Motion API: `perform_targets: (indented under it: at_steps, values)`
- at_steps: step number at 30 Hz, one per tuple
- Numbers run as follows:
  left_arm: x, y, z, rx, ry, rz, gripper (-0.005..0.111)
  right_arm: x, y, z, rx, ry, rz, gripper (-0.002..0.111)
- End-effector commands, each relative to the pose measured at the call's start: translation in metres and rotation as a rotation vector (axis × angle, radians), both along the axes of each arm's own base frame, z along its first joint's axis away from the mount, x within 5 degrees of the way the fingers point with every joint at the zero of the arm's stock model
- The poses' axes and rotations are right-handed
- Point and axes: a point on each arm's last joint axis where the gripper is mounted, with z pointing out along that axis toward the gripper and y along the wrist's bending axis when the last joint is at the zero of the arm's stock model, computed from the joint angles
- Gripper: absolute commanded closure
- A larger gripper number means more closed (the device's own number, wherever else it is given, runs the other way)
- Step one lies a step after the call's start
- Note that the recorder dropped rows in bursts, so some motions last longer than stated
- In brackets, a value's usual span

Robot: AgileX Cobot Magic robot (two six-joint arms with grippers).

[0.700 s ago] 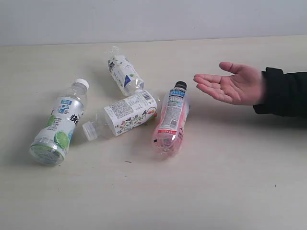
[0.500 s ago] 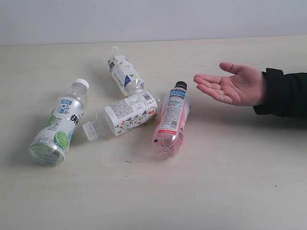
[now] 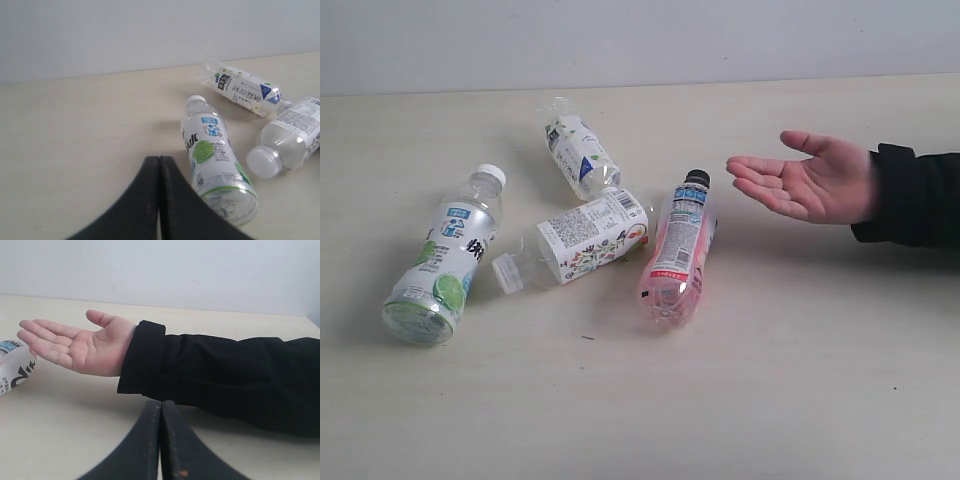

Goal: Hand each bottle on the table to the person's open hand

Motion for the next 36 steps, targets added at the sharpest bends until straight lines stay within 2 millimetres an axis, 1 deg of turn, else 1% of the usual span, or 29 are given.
perform_targets:
  at_steps: [1,6,8,11,12,15,17,18,20,21,22,24,25,26,28,29,30,32,33,36]
  values:
    - [0.002,0.001,0.015,0.039,-0.173,0.003,0.107,0.0,0.0,-0.001,-0.008,-0.005,-0.002,0.108]
    - [0.0,0.001,0.037,-0.001,-0.414,0.015,0.107,0.0,0.0,-0.001,-0.006,-0.006,-0.002,0.108]
    - [-0.001,0.002,0.042,-0.033,-0.462,0.017,0.107,0.0,0.0,-0.001,-0.006,-0.006,-0.002,0.108]
    - [-0.003,0.002,0.049,-0.13,-0.528,0.015,0.107,0.0,0.0,-0.001,-0.006,-0.006,-0.002,0.108]
    - [-0.004,0.002,0.053,-0.218,-0.559,0.008,0.107,0.0,0.0,-0.001,-0.006,-0.006,-0.002,0.108]
    - [-0.008,0.003,0.062,-0.558,-0.599,-0.04,0.107,0.0,0.0,-0.001,-0.006,-0.006,-0.002,0.108]
    - [-0.014,0.004,0.072,-0.683,-0.7,-0.09,0.107,0.0,0.0,-0.001,-0.008,-0.006,-0.002,0.108]
    - [-0.02,0.005,0.08,-0.728,-0.794,-0.127,0.107,0.0,0.0,-0.001,-0.008,-0.006,-0.002,0.108]
    - [-0.03,0.008,0.095,-0.748,-0.958,-0.161,0.107,0.0,0.0,-0.001,-0.008,-0.006,-0.002,0.108]
    - [-0.032,0.01,0.106,-0.743,-0.993,-0.148,0.107,0.0,0.0,-0.001,-0.008,-0.006,-0.002,0.108]
    - [-0.032,0.012,0.123,-0.721,-1.009,-0.115,0.107,0.0,0.0,-0.001,-0.008,-0.006,-0.002,0.108]
    - [-0.024,0.015,0.162,-0.648,-0.994,-0.022,0.107,0.0,0.0,-0.001,-0.008,-0.006,-0.002,0.108]
    - [-0.013,0.016,0.181,-0.612,-0.935,0.026,0.107,0.0,0.0,-0.001,-0.008,-0.006,-0.002,0.108]
    - [0.003,0.014,0.198,-0.566,-0.849,0.065,0.107,0.0,0.0,-0.001,-0.008,-0.006,-0.002,0.108]
    - [0.046,0.003,0.216,-0.473,-0.59,0.076,0.107,0.0,0.0,-0.001,-0.008,-0.006,-0.002,0.108]
    - [0.069,-0.005,0.222,-0.407,-0.446,0.053,0.107,0.0,0.0,-0.001,-0.008,-0.006,-0.002,0.108]
    - [0.086,-0.012,0.224,-0.352,-0.323,0.025,0.107,0.0,0.0,-0.001,-0.008,-0.006,-0.002,0.108]
    - [0.128,-0.029,0.218,-0.24,-0.014,-0.044,0.107,0.0,0.0,-0.001,-0.008,-0.006,-0.002,0.108]
    - [0.143,-0.034,0.218,-0.203,0.086,-0.065,0.107,0.0,0.0,-0.001,-0.008,-0.006,-0.002,0.108]
    - [0.194,-0.046,0.188,-0.101,0.468,-0.097,0.107,0.0,0.0,-0.001,-0.008,-0.006,-0.002,0.108]
